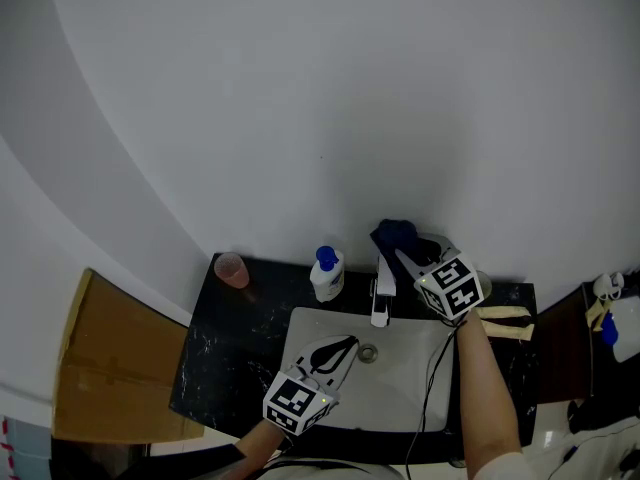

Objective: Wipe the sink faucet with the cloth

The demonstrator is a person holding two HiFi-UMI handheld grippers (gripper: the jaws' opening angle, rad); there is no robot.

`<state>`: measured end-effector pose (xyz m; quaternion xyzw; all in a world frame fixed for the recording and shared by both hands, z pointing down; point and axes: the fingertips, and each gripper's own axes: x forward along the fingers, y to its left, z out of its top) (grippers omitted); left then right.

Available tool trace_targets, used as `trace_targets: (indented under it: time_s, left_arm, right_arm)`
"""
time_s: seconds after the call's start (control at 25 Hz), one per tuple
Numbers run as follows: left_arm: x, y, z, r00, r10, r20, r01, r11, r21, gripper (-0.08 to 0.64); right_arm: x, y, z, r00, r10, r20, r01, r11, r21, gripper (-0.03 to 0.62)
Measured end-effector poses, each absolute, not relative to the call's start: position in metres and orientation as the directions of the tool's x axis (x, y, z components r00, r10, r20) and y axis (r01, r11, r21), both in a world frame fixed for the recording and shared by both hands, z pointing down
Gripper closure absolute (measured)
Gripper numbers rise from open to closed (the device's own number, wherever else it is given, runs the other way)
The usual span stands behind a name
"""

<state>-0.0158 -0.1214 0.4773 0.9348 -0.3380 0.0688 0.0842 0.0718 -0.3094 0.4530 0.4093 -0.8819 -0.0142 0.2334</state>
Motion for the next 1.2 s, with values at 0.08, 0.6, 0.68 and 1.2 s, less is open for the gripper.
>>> trace_targets:
  time_s: [0.08,0.6,0.68,1.2]
  left_arm:
    - [-0.017,-0.122,0.477,0.761,-0.622,0.185,-0.645,-0.756,0.112,0.543]
    - [-0.011,-0.118,0.472,0.763,-0.623,0.173,-0.643,-0.758,0.108,0.543]
    - [-0.013,-0.116,0.472,0.760,-0.626,0.176,-0.647,-0.755,0.106,0.543]
    - [-0.025,-0.111,0.467,0.746,-0.643,0.170,-0.663,-0.741,0.107,0.543]
  right_arm:
    - [0.075,-0.305,0.446,-0.551,-0.733,0.399,-0.710,0.663,0.237,0.469]
    - [0.030,-0.232,0.448,-0.721,-0.523,0.454,-0.480,0.850,0.216,0.469]
    - [0.032,-0.241,0.454,-0.702,-0.542,0.462,-0.504,0.837,0.215,0.469]
    - [0.093,-0.296,0.456,-0.506,-0.767,0.395,-0.762,0.612,0.212,0.469]
